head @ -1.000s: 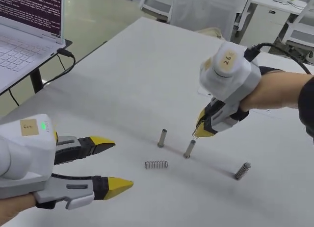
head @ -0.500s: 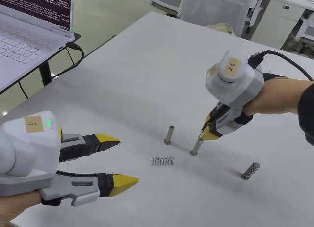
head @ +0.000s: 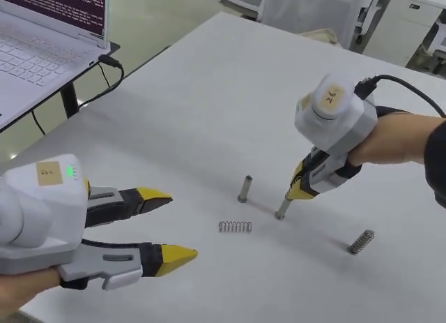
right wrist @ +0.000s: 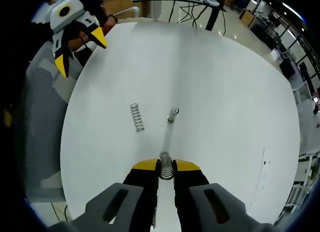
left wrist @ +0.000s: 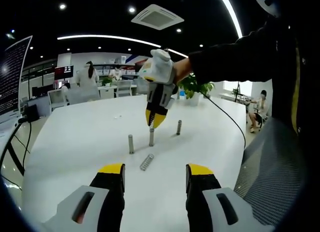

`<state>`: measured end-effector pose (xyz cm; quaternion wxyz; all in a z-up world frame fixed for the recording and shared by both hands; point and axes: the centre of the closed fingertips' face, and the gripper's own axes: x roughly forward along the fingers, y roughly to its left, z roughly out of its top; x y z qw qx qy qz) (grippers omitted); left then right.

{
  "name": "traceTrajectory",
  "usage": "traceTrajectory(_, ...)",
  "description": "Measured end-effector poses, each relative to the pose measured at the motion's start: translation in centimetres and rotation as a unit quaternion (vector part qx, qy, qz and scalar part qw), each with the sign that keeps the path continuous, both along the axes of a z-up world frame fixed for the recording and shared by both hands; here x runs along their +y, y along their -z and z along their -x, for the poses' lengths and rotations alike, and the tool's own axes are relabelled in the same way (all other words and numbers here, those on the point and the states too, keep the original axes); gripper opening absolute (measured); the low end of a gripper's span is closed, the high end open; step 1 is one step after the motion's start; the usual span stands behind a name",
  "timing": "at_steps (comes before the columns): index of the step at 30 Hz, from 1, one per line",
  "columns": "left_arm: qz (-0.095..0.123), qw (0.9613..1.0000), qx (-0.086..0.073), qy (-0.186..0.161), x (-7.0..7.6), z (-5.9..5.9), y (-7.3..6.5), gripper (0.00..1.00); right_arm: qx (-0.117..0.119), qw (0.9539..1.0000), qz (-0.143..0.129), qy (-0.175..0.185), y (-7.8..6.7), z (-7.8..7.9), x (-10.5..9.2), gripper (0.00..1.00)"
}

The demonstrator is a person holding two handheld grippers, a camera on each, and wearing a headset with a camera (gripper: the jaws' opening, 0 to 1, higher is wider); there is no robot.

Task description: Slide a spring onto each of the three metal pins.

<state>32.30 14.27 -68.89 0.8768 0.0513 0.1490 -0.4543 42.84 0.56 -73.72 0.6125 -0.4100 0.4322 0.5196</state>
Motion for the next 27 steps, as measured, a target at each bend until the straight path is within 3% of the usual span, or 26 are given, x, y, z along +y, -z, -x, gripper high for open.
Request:
traceTrajectory(18,-0.004,1.0000,0.004,0.004,-0.3,-0.3,0.2,0.43,0.014,0.9999,0.003,-0.002,3.3,0.2,0.4,0.09)
traceTrajectory(27,-0.007,0.9999,0.005,0.006,-0.4,-0.6,0.4,0.42,0.013,0.9998,0.012,-0.006,4.0,0.4,0.3,0.09)
